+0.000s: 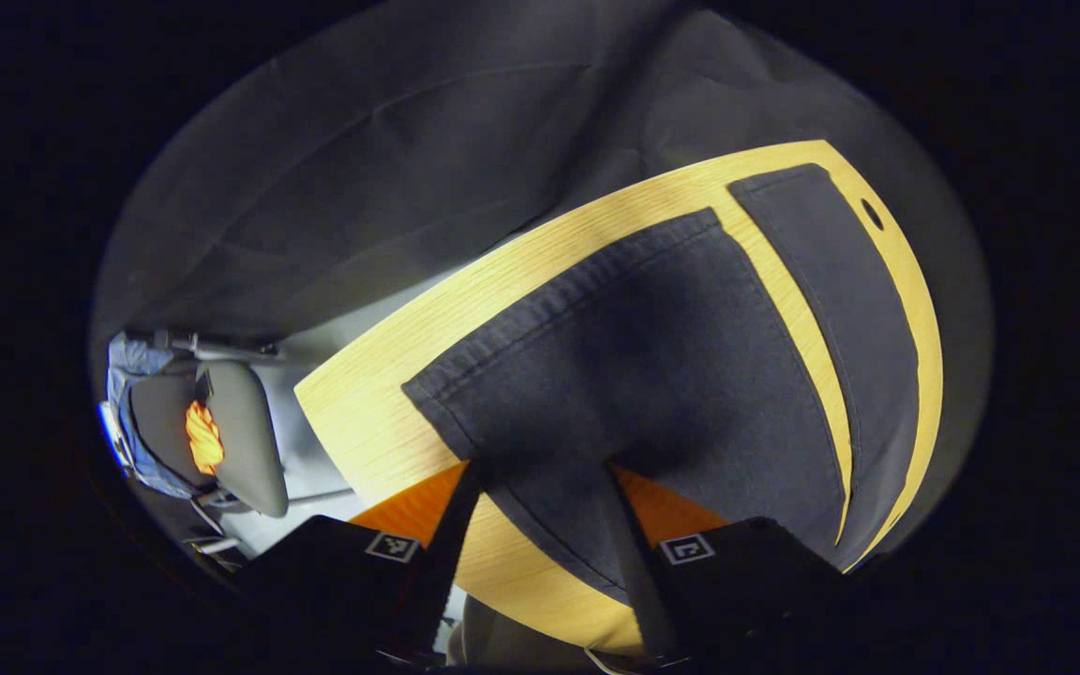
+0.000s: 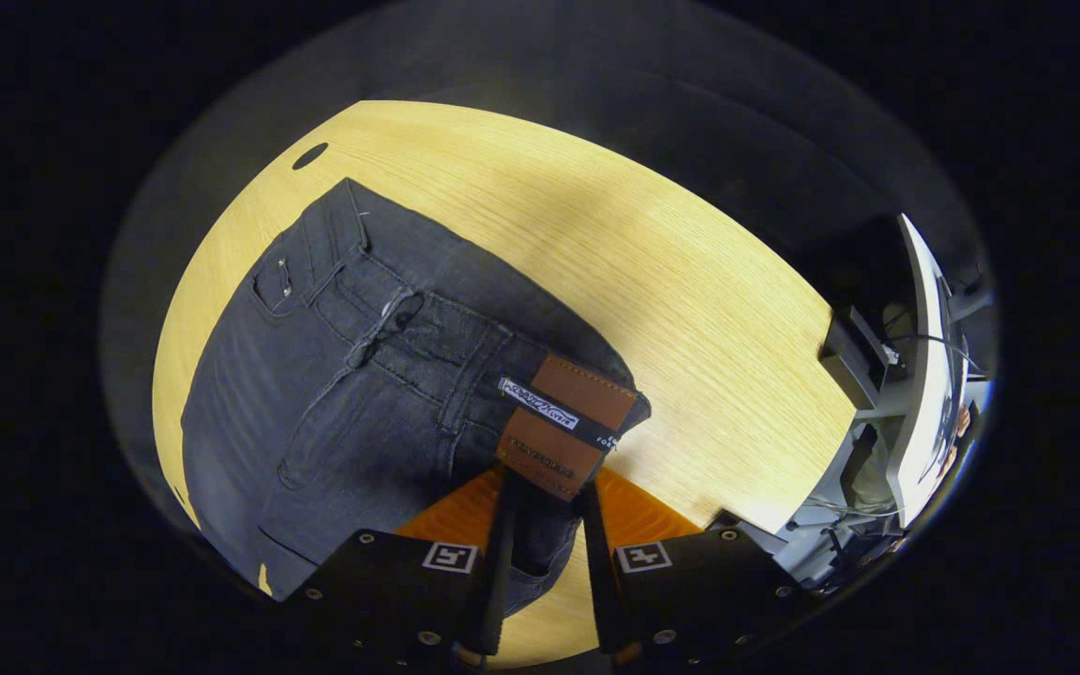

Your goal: Grasp the waist and the cuffs of the jeans and fold them to make the two legs overlap; first hold the waist and fold one-third of the jeans toward the cuffs, then hold the cuffs and fold the remaining one-third in the same direction to finish folding.

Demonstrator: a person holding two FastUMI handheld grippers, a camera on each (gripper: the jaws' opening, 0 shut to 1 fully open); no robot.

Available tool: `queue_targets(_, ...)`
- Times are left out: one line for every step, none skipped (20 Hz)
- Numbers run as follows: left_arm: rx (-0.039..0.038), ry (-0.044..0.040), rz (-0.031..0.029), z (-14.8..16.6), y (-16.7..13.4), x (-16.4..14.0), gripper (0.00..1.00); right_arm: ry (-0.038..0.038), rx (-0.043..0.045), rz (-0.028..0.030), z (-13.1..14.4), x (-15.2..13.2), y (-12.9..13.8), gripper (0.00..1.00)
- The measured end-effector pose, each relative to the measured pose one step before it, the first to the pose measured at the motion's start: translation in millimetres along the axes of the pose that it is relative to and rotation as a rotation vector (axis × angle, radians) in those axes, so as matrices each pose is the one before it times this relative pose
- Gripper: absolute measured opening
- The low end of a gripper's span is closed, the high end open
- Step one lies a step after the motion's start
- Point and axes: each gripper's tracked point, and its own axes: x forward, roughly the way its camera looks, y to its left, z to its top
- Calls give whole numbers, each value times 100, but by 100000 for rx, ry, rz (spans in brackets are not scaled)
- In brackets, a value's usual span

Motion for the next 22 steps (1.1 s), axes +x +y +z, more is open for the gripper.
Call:
queue_targets(983, -5453, -2284, 1142, -404, 146, 55, 104, 327, 1452, 7, -117, 111, 40)
queue_targets(-1945, -577, -2193, 122, -326, 3, 34, -16, 350, 1543, 39, 110, -11, 40)
queue_targets(-836, -1043, -4183, 278, -454, -77, 12, 558, 5932, 2788, 95, -10, -184, 40)
queue_targets(-3284, -1661, -4923, 80, -142, -18, 12, 636, 4836, 3663, -63, 21, 234, 19)
queue_targets(-2601, 500, -4563, 210, -642, -192, 7, 1717, 4644, 4181, -97, -76, 207, 21)
queue_targets(-1257, -553, -3997, -145, 32, 91, 1, 390, 4279, 4249, -149, 9, 132, 21)
queue_targets(-845, -1505, -3115, 208, -77, -247, 1, 105, 2961, 5453, -162, 78, 294, 21)
queue_targets(692, -2278, -3201, 165, -30, -468, 1, -508, 6739, 4454, 279, -580, 471, 21)
queue_targets(1328, -2245, -2524, 407, -223, -718, 1, -1107, 5100, 4430, -207, 82, 459, 10)
queue_targets(1473, -2185, -2826, 499, -594, -798, 1, -852, 2800, 3901, -37, -516, 62, 10)
queue_targets(1386, -2499, -3142, 553, -643, -920, 1, -744, 1178, 2972, -67, -328, 158, 10)
queue_targets(1333, -1832, -2530, 367, -873, -1069, 1, -1251, 42, 2025, 125, -337, 208, 10)
queue_targets(1076, -1558, -2505, 546, -786, -722, 1, -1350, -222, 1641, 123, -314, 321, 10)
queue_targets(738, -1396, -2347, 607, -823, -412, 1, -1470, -119, 1146, 62, -499, 339, 10)
queue_targets(571, -956, -2424, 646, -914, -562, 1, -1076, 233, 1647, 57, -488, 623, 10)
queue_targets(449, -1209, -1962, 763, -1118, -352, 1, -1506, 264, 1820, 78, -539, 764, 9)
queue_targets(811, -909, -1417, 714, -780, -195, 1, -587, -515, 1379, -2, -510, 669, 10)
queue_targets(627, -1040, -1464, 573, -841, 84, 1, -1229, 214, 836, 46, -432, 555, 10)
queue_targets(709, -848, -949, 615, -701, 221, 1, -25, 114, 1596, -53, -305, 749, 9)
queue_targets(410, -503, -32, 362, -363, 155, 1, -1286, 1148, 1149, 117, -356, 743, 9)
queue_targets(1050, 1381, 450, 222, -28, 484, 1, -107, -258, 1114, -2, -144, 733, 9)
queue_targets(-755, 193, -863, 116, -247, 125, 1, -1407, 373, -100, 135, -190, 233, 10)
